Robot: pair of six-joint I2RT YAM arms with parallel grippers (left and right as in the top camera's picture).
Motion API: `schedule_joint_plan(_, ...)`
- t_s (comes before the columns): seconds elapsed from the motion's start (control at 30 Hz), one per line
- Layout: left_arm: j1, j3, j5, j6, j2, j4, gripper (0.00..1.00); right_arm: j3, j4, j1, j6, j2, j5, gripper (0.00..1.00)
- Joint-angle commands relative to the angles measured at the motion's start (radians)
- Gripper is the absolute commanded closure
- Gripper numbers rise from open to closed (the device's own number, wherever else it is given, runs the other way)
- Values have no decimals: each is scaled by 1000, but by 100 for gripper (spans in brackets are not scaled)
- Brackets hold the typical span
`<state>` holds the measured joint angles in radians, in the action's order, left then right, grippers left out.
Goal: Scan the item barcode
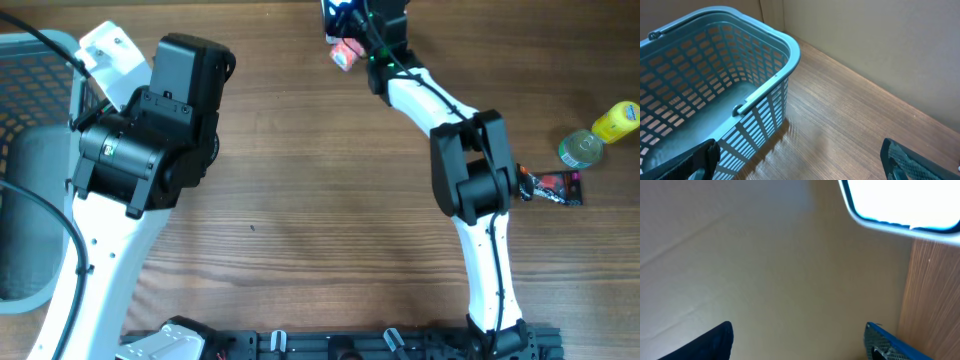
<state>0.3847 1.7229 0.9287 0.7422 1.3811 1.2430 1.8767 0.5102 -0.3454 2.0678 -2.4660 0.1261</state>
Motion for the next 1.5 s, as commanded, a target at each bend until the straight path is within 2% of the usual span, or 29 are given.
schedule_joint_plan(0.0,-4,-4,4,26,6,11,0,30,48,-4,-44,-27,19,21)
schedule_joint_plan(0.1,-4,-4,15,26,6,23,0,30,141,16,-172,-28,34,27)
schedule_joint_plan(0.17,-4,-4,19,26,6,29,0,30,198,36,-203,-27,88,31)
schedule_joint_plan(0.27,-4,-4,19,26,6,29,0,30,212,59,-214,-27,187,28)
schedule_joint_plan(0.33,-4,-4,19,26,6,30,0,30,212,69,-271,-27,242,27)
schedule_joint_plan(0.47,-4,-4,18,26,6,34,0,30,216,72,-332,-26,294,28)
schedule_joint_plan(0.57,-4,-4,19,26,6,32,0,30,218,72,-492,-18,367,27)
schedule_joint_plan(0.63,-4,-4,19,26,6,30,0,30,241,74,-646,-4,481,26)
schedule_joint_plan(0.67,-4,-4,23,26,6,29,0,30,245,75,-697,2,522,22)
schedule_joint_plan(0.77,-4,-4,33,26,6,24,0,30,239,85,-871,39,706,0)
schedule_joint_plan(0.83,-4,-4,33,26,6,24,0,30,215,93,-929,61,789,0)
schedule_joint_plan(0.9,-4,-4,33,26,6,21,0,30,82,101,-1041,92,855,0)
schedule_joint_plan(0.97,-4,-4,33,26,6,14,0,30,-108,101,-1227,119,859,0)
schedule_joint_plan(1.03,-3,-4,33,26,6,10,0,30,-309,98,-1419,147,833,1)
schedule_joint_plan(1.07,-4,-4,33,26,6,10,0,30,-468,95,-1560,167,782,0)
schedule_joint_plan(1.13,-4,-4,33,26,6,10,0,30,-666,91,-1674,193,639,0)
schedule_joint_plan(1.17,-4,-4,33,26,6,10,0,30,-806,87,-1732,214,478,0)
schedule_joint_plan(1.23,-4,-4,32,26,6,7,0,30,-941,74,-1785,226,225,0)
schedule_joint_plan(1.37,-3,-4,28,30,6,-4,0,30,-989,25,-1801,225,-25,0)
schedule_joint_plan(1.47,-3,-4,-2,33,6,-10,0,30,-993,-18,-1546,219,-281,0)
